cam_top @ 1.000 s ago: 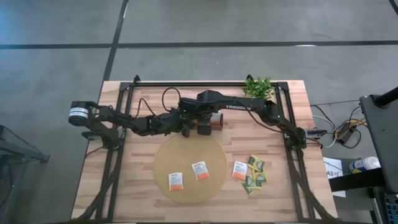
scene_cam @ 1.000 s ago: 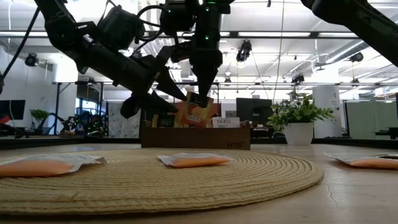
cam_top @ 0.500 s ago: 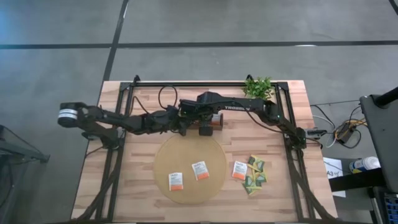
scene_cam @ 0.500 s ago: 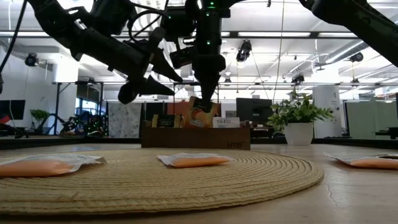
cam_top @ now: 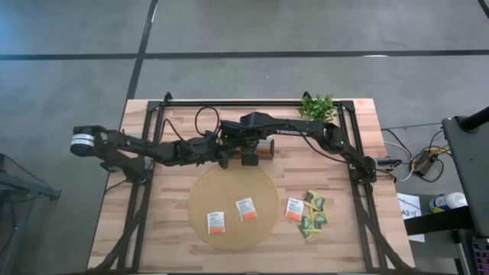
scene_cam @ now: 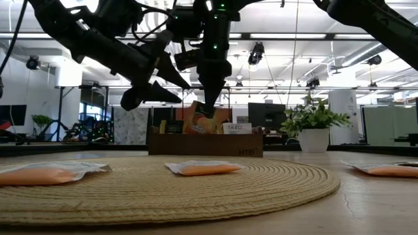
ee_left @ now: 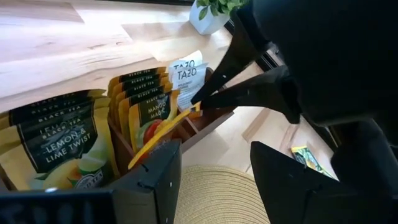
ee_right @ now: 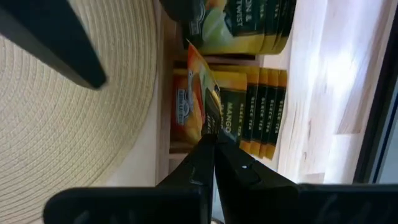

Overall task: Pick & Place Tea
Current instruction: Put the yellow tea bag into the middle section of the wooden organizer

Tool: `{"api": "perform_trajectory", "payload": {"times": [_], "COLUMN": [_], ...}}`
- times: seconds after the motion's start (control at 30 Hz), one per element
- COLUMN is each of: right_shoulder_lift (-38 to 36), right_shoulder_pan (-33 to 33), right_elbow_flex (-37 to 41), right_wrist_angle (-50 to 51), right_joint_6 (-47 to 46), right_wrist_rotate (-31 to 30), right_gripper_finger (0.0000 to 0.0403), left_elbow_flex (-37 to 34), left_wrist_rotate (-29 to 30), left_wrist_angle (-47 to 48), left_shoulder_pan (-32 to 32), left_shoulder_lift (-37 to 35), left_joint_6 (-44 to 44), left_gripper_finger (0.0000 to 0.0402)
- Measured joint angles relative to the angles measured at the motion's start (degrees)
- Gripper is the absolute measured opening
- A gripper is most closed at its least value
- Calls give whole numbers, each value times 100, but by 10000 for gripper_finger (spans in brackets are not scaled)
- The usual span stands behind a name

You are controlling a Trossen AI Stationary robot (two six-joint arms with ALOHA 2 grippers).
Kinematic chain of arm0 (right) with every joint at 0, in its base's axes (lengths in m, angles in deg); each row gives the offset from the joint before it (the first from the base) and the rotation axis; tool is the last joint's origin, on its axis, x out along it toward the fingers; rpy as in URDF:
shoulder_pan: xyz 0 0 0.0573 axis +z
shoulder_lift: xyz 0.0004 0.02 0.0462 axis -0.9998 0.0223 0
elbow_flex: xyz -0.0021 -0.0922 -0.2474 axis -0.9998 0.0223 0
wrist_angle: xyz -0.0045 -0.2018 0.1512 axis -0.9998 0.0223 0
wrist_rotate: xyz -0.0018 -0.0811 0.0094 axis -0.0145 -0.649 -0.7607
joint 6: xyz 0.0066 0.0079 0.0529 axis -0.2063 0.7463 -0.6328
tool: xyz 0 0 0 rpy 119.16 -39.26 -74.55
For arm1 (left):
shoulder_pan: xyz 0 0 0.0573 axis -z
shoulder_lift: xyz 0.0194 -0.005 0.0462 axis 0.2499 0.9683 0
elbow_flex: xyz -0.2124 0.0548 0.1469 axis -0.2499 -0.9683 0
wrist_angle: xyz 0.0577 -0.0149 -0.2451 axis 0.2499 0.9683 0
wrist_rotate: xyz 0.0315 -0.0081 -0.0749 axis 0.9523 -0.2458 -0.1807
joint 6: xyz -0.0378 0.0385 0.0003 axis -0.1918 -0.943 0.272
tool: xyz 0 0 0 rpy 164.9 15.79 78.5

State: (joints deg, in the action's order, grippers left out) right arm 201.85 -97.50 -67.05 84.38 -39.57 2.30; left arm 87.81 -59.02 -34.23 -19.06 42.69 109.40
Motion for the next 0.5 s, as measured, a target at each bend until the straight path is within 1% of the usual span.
{"api": "perform_trajectory", "payload": {"times": [0.17,0.27,0.5], "right_shoulder_lift": [0,0,9], "right_shoulder_pan": [-20,-24,-24], "right_elbow_flex": [17,19,-213], "right_wrist_angle": [282,351,360], "right_joint_6": [-74,-101,-132], "right_wrist_rotate": [-29,-284,-288], "right_gripper_finger": [8,8,8], "left_elbow_flex": [0,0,0], "left_wrist_rotate": [0,0,71], "left_wrist_angle": [0,0,-5], "left_shoulder_pan": [43,43,41], "left_shoulder_lift": [0,6,262], "left_joint_6": [6,-27,-188], "left_gripper_finger": [185,185,185]}}
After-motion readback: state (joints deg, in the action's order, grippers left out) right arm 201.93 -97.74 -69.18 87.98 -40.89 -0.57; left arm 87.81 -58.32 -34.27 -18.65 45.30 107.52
